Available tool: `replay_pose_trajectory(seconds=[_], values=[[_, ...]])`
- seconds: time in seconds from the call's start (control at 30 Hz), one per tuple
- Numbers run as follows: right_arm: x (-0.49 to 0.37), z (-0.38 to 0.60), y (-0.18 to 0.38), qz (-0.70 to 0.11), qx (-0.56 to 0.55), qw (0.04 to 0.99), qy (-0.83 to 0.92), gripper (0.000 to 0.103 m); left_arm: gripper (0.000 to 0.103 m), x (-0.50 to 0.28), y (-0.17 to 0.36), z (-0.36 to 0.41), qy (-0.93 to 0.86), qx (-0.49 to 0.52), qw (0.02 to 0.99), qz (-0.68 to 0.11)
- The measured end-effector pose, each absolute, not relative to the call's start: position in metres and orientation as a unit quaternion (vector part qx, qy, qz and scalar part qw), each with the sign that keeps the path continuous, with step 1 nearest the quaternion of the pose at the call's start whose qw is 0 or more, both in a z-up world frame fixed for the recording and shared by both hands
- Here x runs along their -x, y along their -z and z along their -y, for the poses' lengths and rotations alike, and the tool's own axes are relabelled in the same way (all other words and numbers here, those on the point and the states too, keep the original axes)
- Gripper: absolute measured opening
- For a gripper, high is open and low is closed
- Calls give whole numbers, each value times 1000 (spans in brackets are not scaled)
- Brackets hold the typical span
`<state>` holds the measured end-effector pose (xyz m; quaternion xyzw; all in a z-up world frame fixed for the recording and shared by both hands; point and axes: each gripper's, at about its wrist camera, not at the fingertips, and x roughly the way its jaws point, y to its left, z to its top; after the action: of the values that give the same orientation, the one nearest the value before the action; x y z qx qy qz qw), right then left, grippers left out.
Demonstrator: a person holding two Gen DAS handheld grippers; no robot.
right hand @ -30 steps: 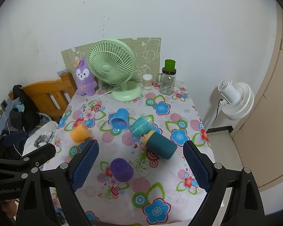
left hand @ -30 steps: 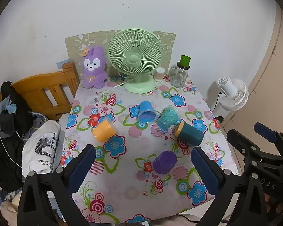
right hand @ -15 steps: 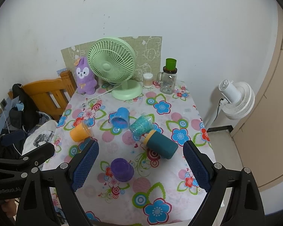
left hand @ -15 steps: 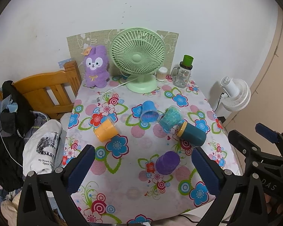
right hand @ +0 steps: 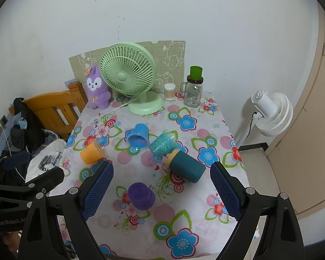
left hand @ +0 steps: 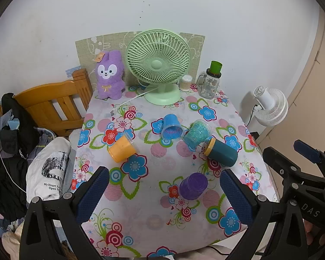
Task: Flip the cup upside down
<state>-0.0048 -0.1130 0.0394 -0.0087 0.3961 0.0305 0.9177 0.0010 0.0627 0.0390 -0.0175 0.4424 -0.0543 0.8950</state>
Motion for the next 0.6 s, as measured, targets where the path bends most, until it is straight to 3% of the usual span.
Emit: replay_pose_trajectory(seconds=[0.6], values=[[-3, 108, -30, -410, 14, 911, -34, 93, 103, -6, -29, -64, 53, 14, 891, -452]])
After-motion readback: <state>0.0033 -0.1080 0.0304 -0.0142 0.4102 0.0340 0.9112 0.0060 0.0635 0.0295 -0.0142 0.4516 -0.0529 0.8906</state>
